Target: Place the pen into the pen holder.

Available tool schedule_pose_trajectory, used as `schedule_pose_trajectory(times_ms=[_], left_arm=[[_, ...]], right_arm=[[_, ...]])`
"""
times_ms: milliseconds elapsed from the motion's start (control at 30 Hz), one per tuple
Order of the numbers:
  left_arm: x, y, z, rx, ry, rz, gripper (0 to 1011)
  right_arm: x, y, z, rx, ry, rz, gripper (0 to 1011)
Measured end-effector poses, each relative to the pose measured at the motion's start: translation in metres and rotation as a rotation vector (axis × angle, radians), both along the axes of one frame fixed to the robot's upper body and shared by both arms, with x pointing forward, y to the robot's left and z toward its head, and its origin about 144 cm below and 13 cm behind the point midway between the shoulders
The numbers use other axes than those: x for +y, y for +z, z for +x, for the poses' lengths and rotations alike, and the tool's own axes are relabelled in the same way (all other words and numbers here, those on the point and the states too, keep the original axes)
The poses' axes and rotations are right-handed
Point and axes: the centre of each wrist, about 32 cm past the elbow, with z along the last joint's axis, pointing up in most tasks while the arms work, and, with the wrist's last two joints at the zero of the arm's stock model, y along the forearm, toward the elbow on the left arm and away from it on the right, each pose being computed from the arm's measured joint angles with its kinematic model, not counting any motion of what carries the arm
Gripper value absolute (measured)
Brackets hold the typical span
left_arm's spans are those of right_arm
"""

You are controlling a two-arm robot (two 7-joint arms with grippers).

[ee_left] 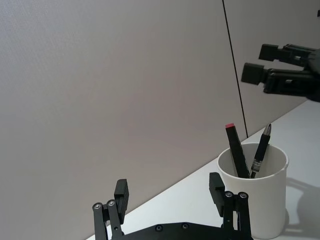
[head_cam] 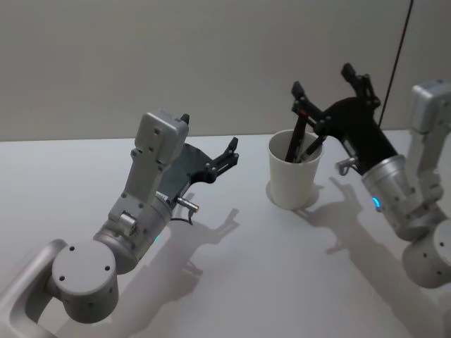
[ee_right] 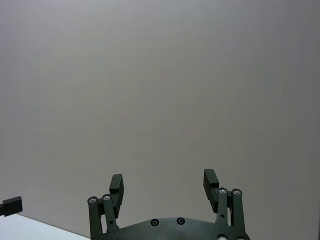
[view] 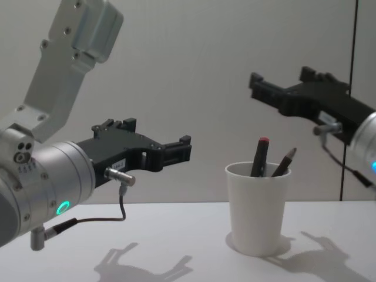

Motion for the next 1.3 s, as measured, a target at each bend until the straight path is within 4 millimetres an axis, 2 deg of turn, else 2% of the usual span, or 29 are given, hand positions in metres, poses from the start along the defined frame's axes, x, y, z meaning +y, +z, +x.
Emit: schedule_pose_trajectory(times_ms=[267, 600, 1300], left_arm=[[0.0, 0.0, 0.0, 0.0, 0.0, 0.0, 1001], [0.0, 0.0, 0.0, 0.0, 0.0, 0.0, 1001], [0.0, 0.0, 0.0, 0.0, 0.0, 0.0, 1001]], right_arm=[[-0.015, 0.005, -0.013, 0.024, -0.04, 0.018, 1001], [-0.02, 0.003, -0.019, 0.052, -0.048, 0.01, 1002], [-0.049, -0.003, -0.071, 0.264, -0.097, -0.065, 1001]])
